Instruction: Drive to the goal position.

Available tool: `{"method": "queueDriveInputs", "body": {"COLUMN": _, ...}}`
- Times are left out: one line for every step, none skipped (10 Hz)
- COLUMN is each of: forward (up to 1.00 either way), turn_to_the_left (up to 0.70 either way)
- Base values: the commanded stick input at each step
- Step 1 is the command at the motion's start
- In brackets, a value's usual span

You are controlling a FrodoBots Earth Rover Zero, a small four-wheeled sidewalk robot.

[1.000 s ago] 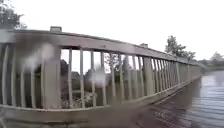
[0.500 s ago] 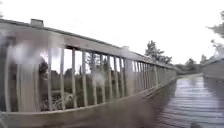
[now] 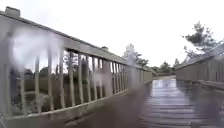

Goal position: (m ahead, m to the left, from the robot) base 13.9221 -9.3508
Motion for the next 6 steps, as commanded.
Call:
{"method": "queueDriveInputs", "body": {"forward": 0.00, "turn_to_the_left": -0.45}}
{"method": "queueDriveInputs", "body": {"forward": 0.00, "turn_to_the_left": -0.45}}
{"method": "queueDriveInputs", "body": {"forward": 0.00, "turn_to_the_left": -0.45}}
{"method": "queueDriveInputs", "body": {"forward": 0.00, "turn_to_the_left": -0.45}}
{"method": "queueDriveInputs", "body": {"forward": 0.00, "turn_to_the_left": -0.45}}
{"method": "queueDriveInputs", "body": {"forward": 0.00, "turn_to_the_left": -0.45}}
